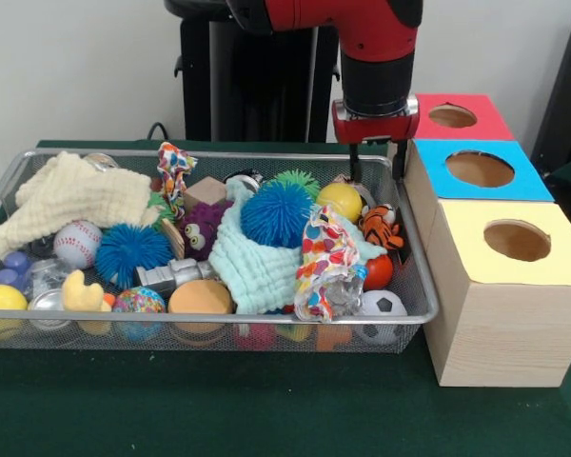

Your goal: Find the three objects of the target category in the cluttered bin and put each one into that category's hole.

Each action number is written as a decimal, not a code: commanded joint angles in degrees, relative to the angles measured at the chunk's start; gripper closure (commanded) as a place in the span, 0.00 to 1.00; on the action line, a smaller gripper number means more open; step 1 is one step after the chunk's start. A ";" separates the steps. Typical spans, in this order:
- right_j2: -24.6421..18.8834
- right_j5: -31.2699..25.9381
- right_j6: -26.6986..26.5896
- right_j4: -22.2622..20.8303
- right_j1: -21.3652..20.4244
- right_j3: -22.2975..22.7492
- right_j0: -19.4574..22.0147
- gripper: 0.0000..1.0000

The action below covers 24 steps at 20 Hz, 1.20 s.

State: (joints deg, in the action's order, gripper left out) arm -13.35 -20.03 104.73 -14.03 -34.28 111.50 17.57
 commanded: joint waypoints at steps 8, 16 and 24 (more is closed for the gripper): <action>3.58 8.82 6.70 -2.18 7.70 -5.00 -1.90 0.00; 4.79 9.97 7.28 -1.83 9.58 -6.80 -2.89 0.00; 5.03 10.34 7.62 -0.79 12.29 -9.96 -3.69 0.00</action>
State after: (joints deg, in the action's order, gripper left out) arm -10.63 -18.13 104.72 -14.02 -34.65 111.10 14.52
